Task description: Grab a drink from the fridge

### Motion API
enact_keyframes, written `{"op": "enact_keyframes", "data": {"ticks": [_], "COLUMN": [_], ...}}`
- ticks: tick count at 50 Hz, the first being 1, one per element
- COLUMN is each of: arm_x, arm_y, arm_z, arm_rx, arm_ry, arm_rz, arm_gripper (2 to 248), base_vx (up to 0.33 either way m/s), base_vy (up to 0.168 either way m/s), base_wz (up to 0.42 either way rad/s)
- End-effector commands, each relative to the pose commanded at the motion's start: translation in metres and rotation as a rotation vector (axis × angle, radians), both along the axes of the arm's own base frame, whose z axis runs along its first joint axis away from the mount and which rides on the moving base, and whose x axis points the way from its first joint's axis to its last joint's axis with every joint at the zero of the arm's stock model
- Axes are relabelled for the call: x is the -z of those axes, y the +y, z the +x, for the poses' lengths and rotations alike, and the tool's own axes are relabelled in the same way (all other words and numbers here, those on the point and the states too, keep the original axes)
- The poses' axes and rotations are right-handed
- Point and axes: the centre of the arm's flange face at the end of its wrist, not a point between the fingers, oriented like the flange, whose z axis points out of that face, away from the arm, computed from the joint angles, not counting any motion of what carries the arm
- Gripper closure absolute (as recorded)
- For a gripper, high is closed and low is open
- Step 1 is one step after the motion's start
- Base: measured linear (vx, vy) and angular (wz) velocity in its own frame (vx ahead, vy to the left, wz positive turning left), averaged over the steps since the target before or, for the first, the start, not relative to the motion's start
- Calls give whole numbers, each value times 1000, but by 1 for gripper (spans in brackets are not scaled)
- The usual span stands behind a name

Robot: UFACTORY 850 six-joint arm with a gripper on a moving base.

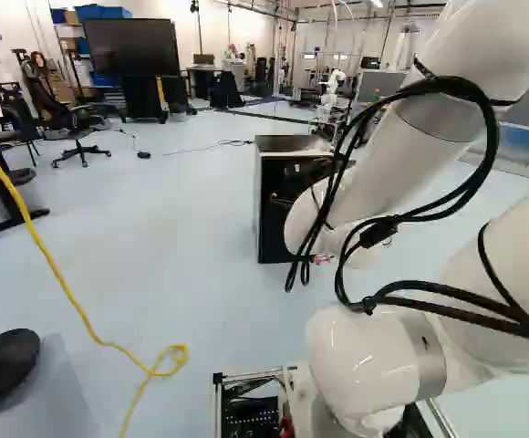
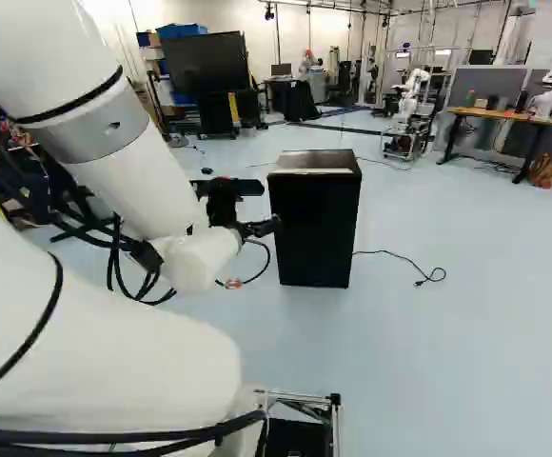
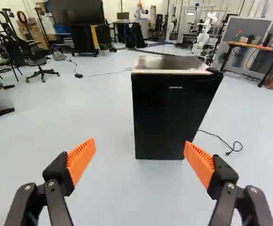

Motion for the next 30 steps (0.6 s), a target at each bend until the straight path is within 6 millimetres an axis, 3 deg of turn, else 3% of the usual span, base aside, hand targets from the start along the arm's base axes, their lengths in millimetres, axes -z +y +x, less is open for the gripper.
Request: {"op": "enact_keyframes", "data": {"ticks": [30], "arm_x": [0], "arm_y": [0], "arm_z": [0], "arm_rx": [0], "arm_ry": [0], "arm_rz": [0], "arm_gripper": [3], "base_vx": [0], "base_vy": [0], "base_wz": [0]}}
